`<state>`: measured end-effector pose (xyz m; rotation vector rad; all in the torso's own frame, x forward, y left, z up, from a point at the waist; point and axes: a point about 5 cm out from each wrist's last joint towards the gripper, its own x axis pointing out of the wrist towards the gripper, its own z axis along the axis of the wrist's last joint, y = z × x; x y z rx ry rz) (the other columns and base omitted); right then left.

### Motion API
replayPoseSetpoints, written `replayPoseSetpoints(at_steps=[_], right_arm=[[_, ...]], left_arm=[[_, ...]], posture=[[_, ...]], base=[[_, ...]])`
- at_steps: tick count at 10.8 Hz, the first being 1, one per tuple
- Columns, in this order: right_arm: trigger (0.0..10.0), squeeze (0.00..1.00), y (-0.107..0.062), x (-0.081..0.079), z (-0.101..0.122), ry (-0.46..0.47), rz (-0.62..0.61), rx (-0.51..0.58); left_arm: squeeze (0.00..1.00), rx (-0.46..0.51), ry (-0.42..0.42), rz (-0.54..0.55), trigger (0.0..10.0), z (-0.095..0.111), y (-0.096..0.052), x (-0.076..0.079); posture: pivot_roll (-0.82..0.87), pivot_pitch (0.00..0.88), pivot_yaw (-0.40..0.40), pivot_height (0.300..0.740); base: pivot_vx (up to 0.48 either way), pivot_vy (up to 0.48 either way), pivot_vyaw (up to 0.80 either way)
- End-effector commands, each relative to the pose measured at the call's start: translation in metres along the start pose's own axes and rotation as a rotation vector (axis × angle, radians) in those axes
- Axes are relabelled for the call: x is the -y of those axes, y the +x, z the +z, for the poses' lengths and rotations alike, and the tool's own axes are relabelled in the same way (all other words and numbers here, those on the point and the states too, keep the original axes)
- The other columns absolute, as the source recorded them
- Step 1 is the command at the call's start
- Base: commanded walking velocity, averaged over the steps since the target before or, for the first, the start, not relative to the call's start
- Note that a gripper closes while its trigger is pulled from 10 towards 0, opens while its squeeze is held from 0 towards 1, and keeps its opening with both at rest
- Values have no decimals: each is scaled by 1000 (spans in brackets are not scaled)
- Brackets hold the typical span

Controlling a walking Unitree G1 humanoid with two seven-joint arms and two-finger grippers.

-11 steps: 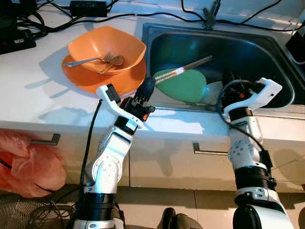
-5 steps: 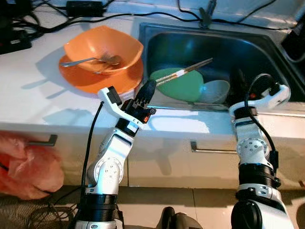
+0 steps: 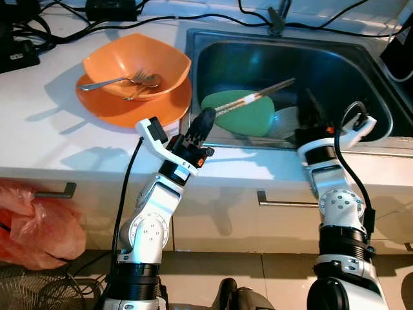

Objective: Kitchen organization

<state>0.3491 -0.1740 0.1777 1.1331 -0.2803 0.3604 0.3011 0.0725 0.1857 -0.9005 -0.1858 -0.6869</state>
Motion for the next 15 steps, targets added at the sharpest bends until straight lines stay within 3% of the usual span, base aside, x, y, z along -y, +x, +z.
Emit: replayPoseSetpoints(at_steps=[1, 7, 15], right_arm=[[10000, 0, 0, -6, 3, 14, 34, 7], [10000, 0, -1, -9, -2, 37, 50, -20], [10000, 0, -1, -3, 2, 11, 3, 2]], left_arm=[[0, -39, -12, 1, 10000, -9, -1, 0], [0, -83, -37, -64, 10000, -15, 0, 10], [0, -112, -48, -100, 10000, -15, -5, 15]], posture=[[177, 186, -78, 740], [184, 179, -77, 740], [189, 190, -83, 740]], base=[[0, 0, 0], [0, 0, 0], [0, 0, 0]])
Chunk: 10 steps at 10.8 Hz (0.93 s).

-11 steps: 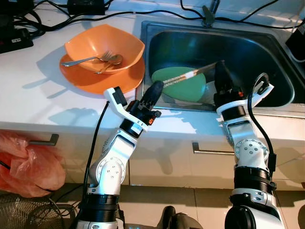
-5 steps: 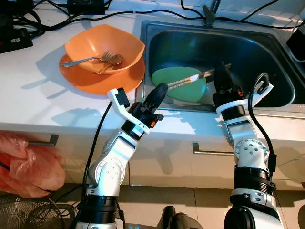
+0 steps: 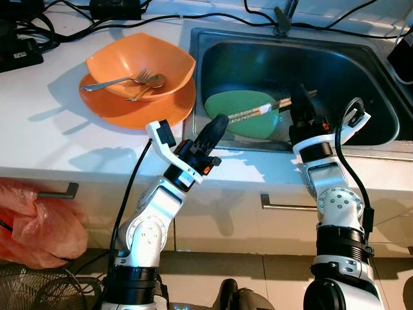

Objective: Kitchen organization

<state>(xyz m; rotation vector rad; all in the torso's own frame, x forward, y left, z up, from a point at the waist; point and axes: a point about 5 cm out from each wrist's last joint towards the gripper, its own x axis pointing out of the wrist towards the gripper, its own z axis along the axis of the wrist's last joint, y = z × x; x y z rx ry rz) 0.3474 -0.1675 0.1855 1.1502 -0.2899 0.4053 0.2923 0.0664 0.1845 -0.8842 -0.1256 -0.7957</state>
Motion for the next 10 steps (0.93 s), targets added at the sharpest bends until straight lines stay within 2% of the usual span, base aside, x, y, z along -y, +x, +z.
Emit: replayPoseSetpoints(at_steps=[1, 2, 3, 8, 10], right_arm=[[10000, 0, -3, 7, 6, -15, -42, 24], [3255, 0, -2, 8, 8, -24, -51, 35], [0, 0, -1, 8, 10, -20, -55, 47], [0, 0, -2, 7, 12, 1, -51, 74], [0, 0, -2, 7, 12, 17, -53, 80]], left_arm=[[0, -24, -17, -23, 10000, -8, -1, 6], [0, -31, -10, -13, 10000, -9, -3, 5], [0, -35, -8, -10, 10000, -9, -4, 4], [0, -50, 6, 13, 10000, -11, -6, 2], [0, -103, 65, 66, 10000, -17, -9, -5]], posture=[[191, 189, -83, 740], [190, 190, -82, 740], [192, 190, -83, 740], [187, 191, -81, 740], [187, 192, -80, 740]], base=[[0, 0, 0], [0, 0, 0], [0, 0, 0], [0, 0, 0], [0, 0, 0]])
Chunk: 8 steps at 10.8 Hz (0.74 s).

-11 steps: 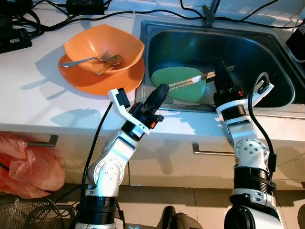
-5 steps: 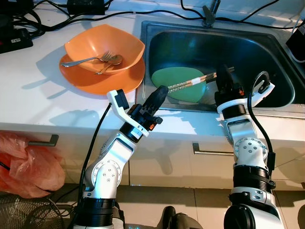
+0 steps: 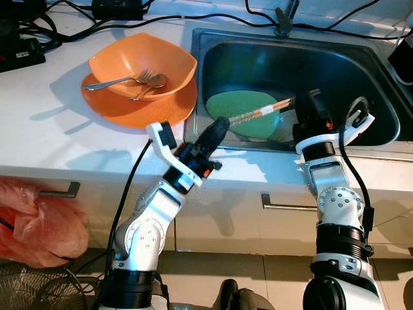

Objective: Kitchen organization

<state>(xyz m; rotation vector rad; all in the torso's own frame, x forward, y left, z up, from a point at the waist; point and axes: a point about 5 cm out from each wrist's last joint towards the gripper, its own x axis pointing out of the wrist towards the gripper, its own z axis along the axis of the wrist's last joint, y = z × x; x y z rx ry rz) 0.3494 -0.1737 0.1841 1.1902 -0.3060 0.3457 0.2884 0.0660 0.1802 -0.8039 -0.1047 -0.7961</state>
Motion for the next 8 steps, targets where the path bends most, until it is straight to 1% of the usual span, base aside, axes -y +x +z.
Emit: replayPoseSetpoints(at_steps=[1, 2, 4, 5, 6, 8], right_arm=[[0, 0, -2, 3, 7, 0, -11, 32], [0, 0, -2, 3, 7, 5, -12, 34], [0, 0, -2, 3, 7, 5, -12, 34], [0, 0, -2, 3, 9, 32, -15, 50], [0, 0, -2, 3, 10, 46, -14, 59], [0, 0, 2, 1, 15, 107, -25, 100]], left_arm=[[0, -65, 10, 62, 10000, -15, -5, -6], [173, -70, 20, 70, 10000, -15, -5, -7], [173, -70, 20, 70, 10000, -15, -5, -7], [1000, -112, 61, 85, 10000, -22, -5, -9], [1000, -126, 75, 102, 10000, -24, -6, -11], [1000, -182, 128, 108, 10000, -30, -7, -12]], posture=[[188, 192, -80, 740], [188, 192, -80, 740], [188, 192, -80, 740], [187, 190, -79, 740], [186, 191, -79, 740], [187, 190, -78, 740]], base=[[0, 0, 0], [0, 0, 0], [0, 0, 0], [0, 0, 0], [0, 0, 0], [0, 0, 0]])
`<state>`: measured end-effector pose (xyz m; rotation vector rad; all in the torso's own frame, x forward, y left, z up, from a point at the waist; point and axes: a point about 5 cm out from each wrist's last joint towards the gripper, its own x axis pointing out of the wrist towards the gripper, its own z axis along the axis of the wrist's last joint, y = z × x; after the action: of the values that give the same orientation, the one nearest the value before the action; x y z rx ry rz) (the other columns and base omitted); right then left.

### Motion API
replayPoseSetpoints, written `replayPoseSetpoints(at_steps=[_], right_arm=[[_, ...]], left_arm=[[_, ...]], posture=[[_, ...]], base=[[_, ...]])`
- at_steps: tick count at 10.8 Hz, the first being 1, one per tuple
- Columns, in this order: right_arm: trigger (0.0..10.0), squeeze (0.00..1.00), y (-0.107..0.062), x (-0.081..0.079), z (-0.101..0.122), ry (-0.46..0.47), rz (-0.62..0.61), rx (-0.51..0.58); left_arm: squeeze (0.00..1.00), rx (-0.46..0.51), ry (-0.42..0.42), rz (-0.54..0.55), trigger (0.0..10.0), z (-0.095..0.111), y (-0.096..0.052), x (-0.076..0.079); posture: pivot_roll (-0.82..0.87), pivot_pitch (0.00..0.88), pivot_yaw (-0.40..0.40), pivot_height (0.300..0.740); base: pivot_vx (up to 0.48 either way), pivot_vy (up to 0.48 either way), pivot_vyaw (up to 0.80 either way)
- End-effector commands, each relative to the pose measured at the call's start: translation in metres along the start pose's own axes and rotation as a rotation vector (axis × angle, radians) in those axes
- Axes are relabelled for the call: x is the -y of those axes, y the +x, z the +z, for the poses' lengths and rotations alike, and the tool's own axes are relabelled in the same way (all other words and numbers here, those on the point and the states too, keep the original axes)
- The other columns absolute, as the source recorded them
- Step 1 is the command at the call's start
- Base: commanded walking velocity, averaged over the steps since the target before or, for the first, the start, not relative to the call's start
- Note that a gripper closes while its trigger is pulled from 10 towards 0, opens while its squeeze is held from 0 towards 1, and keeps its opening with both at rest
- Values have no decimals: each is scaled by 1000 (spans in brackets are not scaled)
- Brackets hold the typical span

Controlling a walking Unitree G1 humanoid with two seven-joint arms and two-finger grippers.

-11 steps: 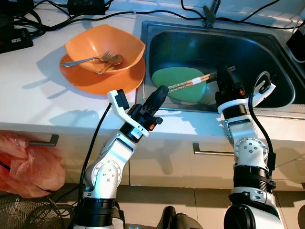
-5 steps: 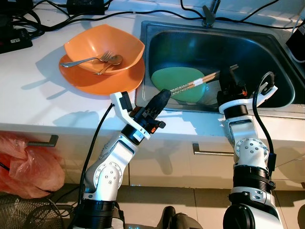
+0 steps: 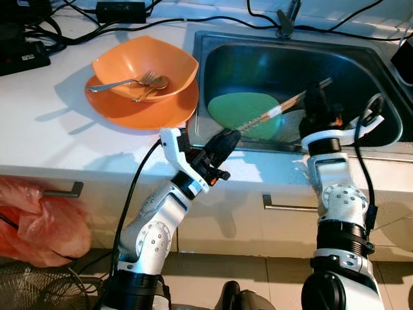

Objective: Kitchen organization

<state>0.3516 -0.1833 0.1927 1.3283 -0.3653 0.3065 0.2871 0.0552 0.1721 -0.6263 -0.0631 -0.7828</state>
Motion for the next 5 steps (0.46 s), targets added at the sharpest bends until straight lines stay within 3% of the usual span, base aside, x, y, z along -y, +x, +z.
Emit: replayPoseSetpoints(at_steps=[1, 3, 4, 5], right_arm=[[0, 0, 0, 1, 6, 16, -22, 31], [0, 0, 5, -7, 9, 63, -10, 62], [0, 0, 6, -7, 11, 70, -14, 68], [0, 0, 6, -6, 12, 76, -23, 76]], left_arm=[[0, -100, -17, 59, 10000, -21, -8, -9], [0, -108, -15, 48, 10000, -23, -7, -8], [1000, -109, -15, 47, 10000, -23, -7, -7], [1000, -114, -15, 37, 10000, -23, -8, -6]], posture=[[182, 188, -77, 740], [180, 183, -77, 740], [180, 183, -77, 740], [182, 185, -79, 740]], base=[[0, 0, 0], [0, 0, 0], [0, 0, 0], [0, 0, 0]])
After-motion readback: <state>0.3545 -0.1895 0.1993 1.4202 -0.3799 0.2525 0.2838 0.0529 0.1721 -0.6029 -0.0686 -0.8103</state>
